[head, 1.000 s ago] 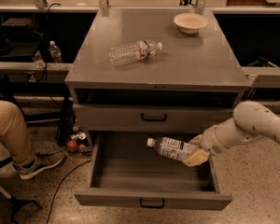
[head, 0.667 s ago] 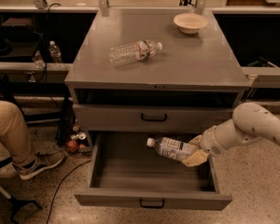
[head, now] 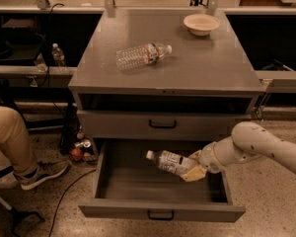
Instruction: Place blue plastic bottle into middle drawer
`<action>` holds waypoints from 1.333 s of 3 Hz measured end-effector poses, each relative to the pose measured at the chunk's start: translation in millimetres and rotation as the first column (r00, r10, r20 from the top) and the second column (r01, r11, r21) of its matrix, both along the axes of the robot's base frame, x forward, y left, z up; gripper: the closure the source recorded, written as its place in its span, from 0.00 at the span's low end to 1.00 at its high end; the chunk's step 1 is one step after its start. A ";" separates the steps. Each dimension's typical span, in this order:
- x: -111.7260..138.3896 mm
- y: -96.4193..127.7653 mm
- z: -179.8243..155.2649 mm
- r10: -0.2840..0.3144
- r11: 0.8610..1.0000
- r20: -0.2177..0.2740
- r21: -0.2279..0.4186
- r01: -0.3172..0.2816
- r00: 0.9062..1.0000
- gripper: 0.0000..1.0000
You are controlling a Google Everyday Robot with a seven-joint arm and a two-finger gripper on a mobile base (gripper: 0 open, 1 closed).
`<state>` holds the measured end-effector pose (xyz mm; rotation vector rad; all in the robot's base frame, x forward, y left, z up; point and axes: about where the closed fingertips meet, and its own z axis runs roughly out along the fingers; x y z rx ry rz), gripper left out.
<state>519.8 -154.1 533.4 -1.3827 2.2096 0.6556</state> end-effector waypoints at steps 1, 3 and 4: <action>0.4 17.2 -34.8 -0.022 1.000 -0.009 0.010 0.022 1.000 1.00; 14.8 45.8 -91.7 -0.070 0.995 0.008 0.067 0.070 0.997 1.00; 23.0 56.1 -108.5 -0.085 0.992 0.021 0.095 0.083 0.996 1.00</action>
Offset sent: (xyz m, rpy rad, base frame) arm 0.0142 0.0471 -0.1068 0.0670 -0.0067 -0.0933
